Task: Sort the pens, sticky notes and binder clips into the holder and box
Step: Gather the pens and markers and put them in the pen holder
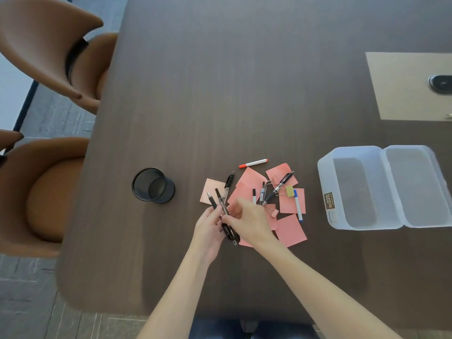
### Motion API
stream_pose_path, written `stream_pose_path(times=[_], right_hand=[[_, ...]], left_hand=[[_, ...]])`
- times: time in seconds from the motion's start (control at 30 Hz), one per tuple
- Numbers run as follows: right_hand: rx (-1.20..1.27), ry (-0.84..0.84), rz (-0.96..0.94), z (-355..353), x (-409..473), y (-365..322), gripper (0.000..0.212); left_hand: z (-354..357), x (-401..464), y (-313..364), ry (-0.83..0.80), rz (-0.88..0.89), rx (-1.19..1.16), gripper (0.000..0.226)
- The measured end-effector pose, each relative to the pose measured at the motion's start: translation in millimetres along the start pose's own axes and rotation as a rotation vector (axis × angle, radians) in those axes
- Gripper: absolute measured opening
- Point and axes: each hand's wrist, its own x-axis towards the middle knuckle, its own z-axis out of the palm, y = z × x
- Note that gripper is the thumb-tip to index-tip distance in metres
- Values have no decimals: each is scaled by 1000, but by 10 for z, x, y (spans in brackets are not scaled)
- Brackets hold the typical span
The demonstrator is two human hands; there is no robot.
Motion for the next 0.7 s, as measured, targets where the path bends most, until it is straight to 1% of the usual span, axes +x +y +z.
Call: stream_pose_path(times=[0.07,0.17,0.23,0.3,0.37,0.43,0.47,0.57,0.63,0.7], right_hand=[[-3,-22,-1,78,-5,-33,9],[-61,-39,-55,134,32,-66,4],[-59,-43,-51,142,112,-69,10],[-89,16,-46,129,243,-83,11],[-295,70,-164,132,417,-63,16],[-582,21,-305,169,591,-52,27],[-685,-17,-363,198,663,-47,30],[-840,-121,-436,255,813,-58,27],[-889,-120,-459,262,874,-53,26],[-926,-109,-503,277,924,-25,32]], left_hand=[[8,6,44,-35,-9,10,25],[-24,22,107,-5,-14,46,21],[-69,34,151,19,3,62,14],[-136,49,190,51,21,57,8],[-215,64,211,96,36,36,9],[-292,72,228,121,47,30,11],[-327,77,235,127,49,30,12],[-414,102,263,146,50,16,12],[-460,128,273,149,40,17,13],[-486,140,303,141,19,3,13]])
